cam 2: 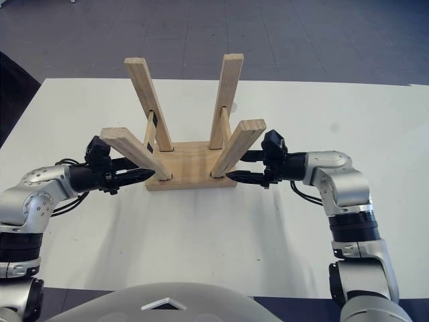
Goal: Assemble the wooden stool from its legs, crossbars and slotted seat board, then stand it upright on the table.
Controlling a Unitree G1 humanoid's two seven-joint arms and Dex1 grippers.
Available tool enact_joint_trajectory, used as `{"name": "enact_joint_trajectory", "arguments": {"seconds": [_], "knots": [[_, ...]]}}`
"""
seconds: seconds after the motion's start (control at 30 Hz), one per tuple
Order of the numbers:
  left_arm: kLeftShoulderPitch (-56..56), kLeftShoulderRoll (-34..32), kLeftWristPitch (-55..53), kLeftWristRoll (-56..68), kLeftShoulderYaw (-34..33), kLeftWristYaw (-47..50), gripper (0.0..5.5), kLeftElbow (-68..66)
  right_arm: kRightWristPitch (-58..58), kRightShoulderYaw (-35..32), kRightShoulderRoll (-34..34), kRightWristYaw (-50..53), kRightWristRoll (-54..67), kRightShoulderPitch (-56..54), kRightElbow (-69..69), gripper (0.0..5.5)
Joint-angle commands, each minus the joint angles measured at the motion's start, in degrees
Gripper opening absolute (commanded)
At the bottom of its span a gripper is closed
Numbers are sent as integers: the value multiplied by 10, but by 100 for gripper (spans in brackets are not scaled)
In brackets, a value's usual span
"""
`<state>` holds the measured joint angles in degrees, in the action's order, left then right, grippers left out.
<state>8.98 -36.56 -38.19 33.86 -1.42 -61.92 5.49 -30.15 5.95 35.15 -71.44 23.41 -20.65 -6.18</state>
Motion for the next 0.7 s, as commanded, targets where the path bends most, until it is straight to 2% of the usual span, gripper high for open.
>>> {"name": "enact_joint_trajectory", "arguments": {"seconds": [0.03,0.17,0.3,0.37,0.47,0.57,0.63,0.67,0.7], "knots": [[15,-18,14,-19,26,-34,211,-34,37,29,-8,-15,-26,-21,-37,306],[40,-9,17,-13,29,-49,162,-60,58,36,-11,-31,-31,-39,-58,239],[35,-21,-5,12,31,-84,155,-39,46,24,-5,-41,-13,-42,-31,167],[17,-47,-49,54,22,-116,152,4,14,12,13,-54,13,-34,13,152],[11,-90,-165,174,-39,-126,132,70,-101,-20,61,-83,95,-31,93,139],[75,-107,-284,283,-109,-87,104,40,-287,-62,101,-89,214,-77,117,130],[153,-81,-352,298,-111,-42,104,-58,-421,-89,55,-13,239,-162,0,125],[186,-65,-390,288,-91,-26,104,-112,-457,-79,30,26,218,-199,-72,121],[212,-46,-419,265,-59,-12,104,-164,-479,-60,2,73,180,-231,-156,157]]}}
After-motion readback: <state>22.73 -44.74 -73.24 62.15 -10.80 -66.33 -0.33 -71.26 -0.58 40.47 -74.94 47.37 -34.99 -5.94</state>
